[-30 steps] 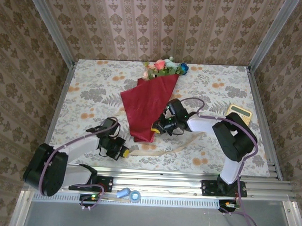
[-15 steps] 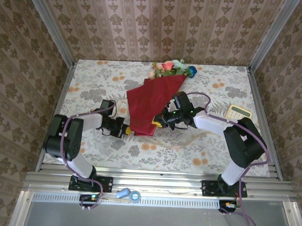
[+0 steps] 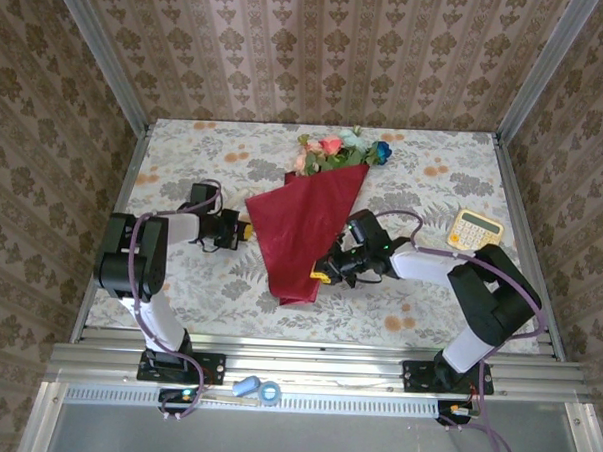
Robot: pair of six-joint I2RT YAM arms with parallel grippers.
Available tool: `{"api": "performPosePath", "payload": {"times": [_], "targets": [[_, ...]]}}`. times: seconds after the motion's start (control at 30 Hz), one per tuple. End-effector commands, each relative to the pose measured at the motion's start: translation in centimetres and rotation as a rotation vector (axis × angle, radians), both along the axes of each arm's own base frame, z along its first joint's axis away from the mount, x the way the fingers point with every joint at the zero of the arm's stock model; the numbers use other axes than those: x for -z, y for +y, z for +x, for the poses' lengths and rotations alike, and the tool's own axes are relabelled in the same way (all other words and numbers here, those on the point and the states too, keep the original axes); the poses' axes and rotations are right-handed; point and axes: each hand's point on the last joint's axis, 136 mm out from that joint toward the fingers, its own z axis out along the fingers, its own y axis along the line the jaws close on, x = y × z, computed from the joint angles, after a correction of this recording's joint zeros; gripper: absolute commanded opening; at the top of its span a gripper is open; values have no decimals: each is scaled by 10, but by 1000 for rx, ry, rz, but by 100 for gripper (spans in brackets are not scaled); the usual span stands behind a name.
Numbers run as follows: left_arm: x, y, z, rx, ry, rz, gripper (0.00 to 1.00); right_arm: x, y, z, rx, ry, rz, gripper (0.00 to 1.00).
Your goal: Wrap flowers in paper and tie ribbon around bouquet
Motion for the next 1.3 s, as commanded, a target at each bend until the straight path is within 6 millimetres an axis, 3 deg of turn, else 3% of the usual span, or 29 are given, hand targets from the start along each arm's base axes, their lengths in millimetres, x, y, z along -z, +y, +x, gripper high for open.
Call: {"api": "performPosePath", "payload": {"times": [0.0, 0.03, 0.07, 0.17, 0.3, 0.43, 0.5, 0.83, 1.1, 1.27], "targets": [[17, 28, 9, -104, -13, 93, 0, 26, -9, -13, -25, 57, -77, 10], [16, 29, 7, -110, -13, 93, 0, 28, -14, -13, -35, 57, -118, 27], [15, 30, 3, -115, -10, 94, 0, 27, -20, -12, -39, 49, -156, 36], [13, 31, -5, -120, -1, 90, 0, 10, -39, 1, -18, -10, -253, 52], [10, 29, -12, -120, 6, 70, 0, 3, -94, 15, 142, 11, -393, 55], [6, 31, -17, -124, 3, 71, 0, 15, -156, 10, 315, 144, -554, 52], [5, 30, -19, -118, 5, 66, 0, 23, -173, 11, 397, 213, -581, 49], [5, 27, -23, -101, 10, 48, 0, 37, -149, 36, 554, 363, -519, 48], [-1, 25, -24, -84, 2, 49, 0, 60, -131, 66, 626, 411, -472, 49], [-2, 25, -26, -78, 2, 45, 0, 70, -132, 73, 656, 433, -484, 41]]}}
